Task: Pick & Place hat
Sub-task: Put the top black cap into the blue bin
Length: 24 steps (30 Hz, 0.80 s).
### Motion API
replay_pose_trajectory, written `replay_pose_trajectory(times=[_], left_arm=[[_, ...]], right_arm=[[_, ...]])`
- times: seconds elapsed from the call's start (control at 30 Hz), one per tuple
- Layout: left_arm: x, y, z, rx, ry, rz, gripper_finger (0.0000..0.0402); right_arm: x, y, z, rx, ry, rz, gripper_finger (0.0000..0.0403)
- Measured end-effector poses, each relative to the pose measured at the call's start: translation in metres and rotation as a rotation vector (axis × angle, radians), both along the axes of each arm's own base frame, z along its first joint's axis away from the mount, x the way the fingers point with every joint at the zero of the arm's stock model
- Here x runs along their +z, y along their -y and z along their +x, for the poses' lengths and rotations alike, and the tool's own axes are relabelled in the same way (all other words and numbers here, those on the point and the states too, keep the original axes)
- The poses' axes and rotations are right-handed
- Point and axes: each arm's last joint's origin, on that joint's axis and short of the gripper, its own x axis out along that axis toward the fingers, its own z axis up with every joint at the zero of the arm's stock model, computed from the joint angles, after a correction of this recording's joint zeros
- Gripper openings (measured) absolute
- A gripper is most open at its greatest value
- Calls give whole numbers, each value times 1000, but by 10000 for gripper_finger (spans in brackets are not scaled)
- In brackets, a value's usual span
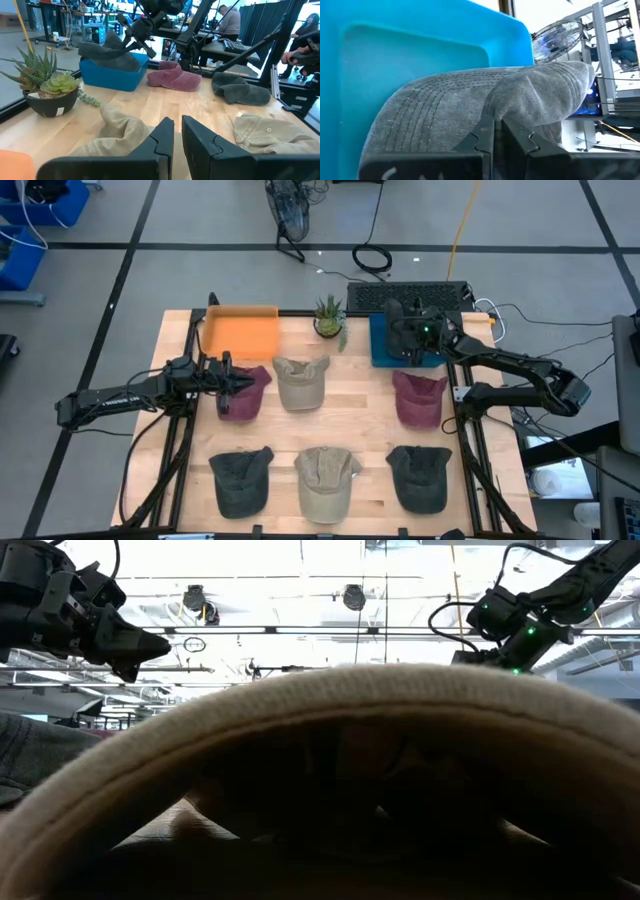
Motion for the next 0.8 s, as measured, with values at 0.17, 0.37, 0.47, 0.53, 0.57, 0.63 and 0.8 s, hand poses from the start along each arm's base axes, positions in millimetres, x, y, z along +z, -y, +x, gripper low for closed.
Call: replay_pose_trajectory(times=[0.17, 0.37, 0.47, 0.53, 0.57, 0.63, 0.8], left_arm=[[0, 0, 0, 0, 0, 0, 42], [-2, 0, 0, 0, -20, -6, 42], [-2, 0, 0, 0, -21, -6, 42], [-2, 0, 0, 0, -21, -6, 42], [-2, 0, 0, 0, -21, -7, 42], [-2, 0, 0, 0, -21, -8, 42], [-2, 0, 0, 17, -21, -9, 42]], right_arm=[[3, 2, 2, -9, 41, -25, 37], [4, 2, 2, -60, 99, 9, 89], [5, 2, 2, -117, 161, 51, 113], [5, 2, 2, -144, 190, 72, 125], [5, 2, 2, -159, 206, 84, 129], [6, 1, 2, -193, 249, 107, 133], [7, 1, 1, -334, 399, 222, 128]])
